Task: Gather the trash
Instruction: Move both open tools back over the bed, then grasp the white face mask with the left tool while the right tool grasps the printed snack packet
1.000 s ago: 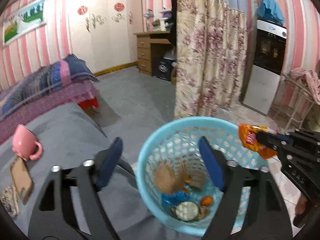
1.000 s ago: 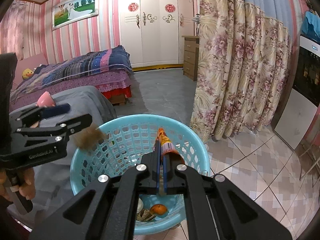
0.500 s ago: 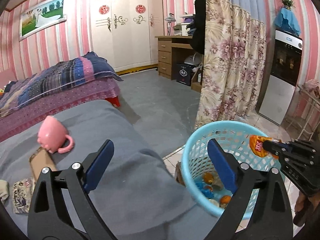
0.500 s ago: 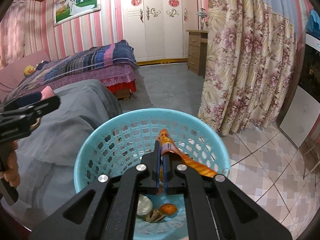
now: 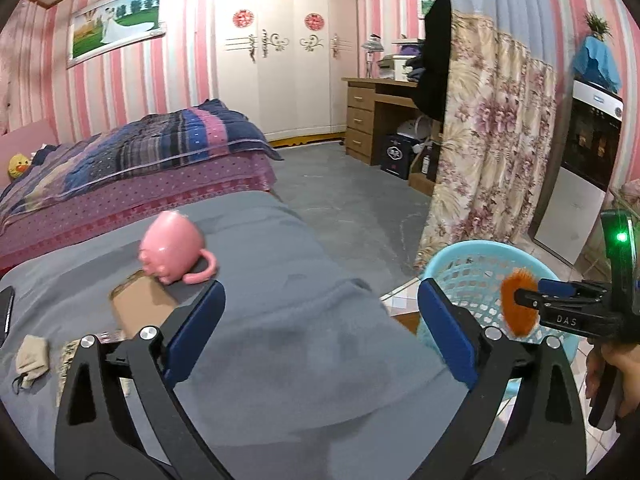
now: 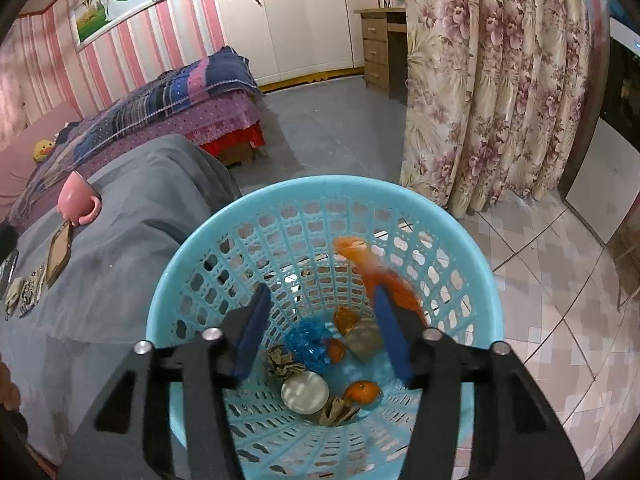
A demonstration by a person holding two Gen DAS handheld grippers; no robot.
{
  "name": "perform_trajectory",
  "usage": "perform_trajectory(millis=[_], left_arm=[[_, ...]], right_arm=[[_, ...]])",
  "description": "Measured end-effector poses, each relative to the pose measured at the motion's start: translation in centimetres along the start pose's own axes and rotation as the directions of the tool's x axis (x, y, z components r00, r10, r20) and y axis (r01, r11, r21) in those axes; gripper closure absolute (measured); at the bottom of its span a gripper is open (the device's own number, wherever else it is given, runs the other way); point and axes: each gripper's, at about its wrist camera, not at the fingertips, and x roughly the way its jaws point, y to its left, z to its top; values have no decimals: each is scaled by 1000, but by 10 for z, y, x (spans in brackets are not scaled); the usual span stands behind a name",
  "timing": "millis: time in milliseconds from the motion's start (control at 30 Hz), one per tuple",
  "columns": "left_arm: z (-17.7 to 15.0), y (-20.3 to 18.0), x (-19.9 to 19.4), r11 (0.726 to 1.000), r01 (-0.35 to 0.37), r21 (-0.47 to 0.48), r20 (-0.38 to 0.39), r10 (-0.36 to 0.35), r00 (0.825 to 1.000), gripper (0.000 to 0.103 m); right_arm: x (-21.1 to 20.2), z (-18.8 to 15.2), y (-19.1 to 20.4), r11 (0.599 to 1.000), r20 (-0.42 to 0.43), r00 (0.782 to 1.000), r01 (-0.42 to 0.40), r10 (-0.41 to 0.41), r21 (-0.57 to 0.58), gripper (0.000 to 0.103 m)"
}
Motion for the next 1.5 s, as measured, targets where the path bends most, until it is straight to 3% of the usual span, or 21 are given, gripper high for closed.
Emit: perform_trajectory(millis=[100,200,433,567,667,767,1100,1267,1400,1500], left_arm=[[-4,20,-9,1000,-26,-16,-6,26,1000,9],[-9,38,-16,998,-58,-30,-4,58,998,9],[-17,95,-34,988,-131,-85,-12,130,991,8],[-21,129,-47,974,-205,-100,-11,205,979,6],[-27,154,-55,965,-237,-111,-20,237,971,6],[-32,181,-59,952,-283,-115,-36,281,959,6],[-55,275,-59,898,-392,-201,-110,377,920,6],[-72,319,-54,879,-385,-281,-171,349,922,6],[-83,337,-42,869,-432,-241,-212,388,897,6],[-92,351,-35,863,-439,-249,-248,381,891,6]], right_arm=[[0,-1,8,1000,-2,1000,0,0,-4,32],[-4,-2,15,1000,15,1000,8,-7,-1,26],[-24,1,49,999,115,993,28,-24,-34,25],[-37,2,75,997,181,983,25,-12,-70,24],[-47,3,102,996,228,974,12,9,-94,14],[-53,3,132,992,255,966,-9,42,-128,14],[-33,-2,240,972,217,958,-148,187,-182,11],[-15,-6,295,959,172,956,-202,237,-198,11],[-5,-13,328,948,162,948,-236,272,-212,11],[8,-26,344,940,144,955,-217,260,-262,11]])
